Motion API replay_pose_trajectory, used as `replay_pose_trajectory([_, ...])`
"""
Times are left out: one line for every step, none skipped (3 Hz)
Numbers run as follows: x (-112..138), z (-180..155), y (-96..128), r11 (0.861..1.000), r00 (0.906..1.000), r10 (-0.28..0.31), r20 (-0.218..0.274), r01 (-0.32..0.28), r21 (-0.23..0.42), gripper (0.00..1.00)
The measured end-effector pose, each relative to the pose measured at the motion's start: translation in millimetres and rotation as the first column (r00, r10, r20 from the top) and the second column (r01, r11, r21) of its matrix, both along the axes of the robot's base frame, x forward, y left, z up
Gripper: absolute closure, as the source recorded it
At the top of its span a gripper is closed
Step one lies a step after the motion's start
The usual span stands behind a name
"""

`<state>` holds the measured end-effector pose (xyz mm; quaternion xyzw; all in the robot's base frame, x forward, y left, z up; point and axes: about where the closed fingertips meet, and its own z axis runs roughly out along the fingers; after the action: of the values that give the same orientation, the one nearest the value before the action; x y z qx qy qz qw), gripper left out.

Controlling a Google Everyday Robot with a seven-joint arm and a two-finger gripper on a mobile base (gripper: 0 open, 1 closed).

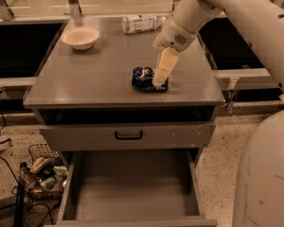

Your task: Place pepsi can into middle drawer

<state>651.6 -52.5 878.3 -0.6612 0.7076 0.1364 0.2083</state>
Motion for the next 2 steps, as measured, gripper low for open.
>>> replay_pose_trajectory([0.6, -1.3, 0.8, 1.0, 1.0, -0.001, -0.002, 0.001, 0.002, 0.0])
replay_pose_trajectory([0.1, -16.4, 4.7, 1.0, 0.9995, 0.001, -0.032, -0.001, 0.018, 0.0])
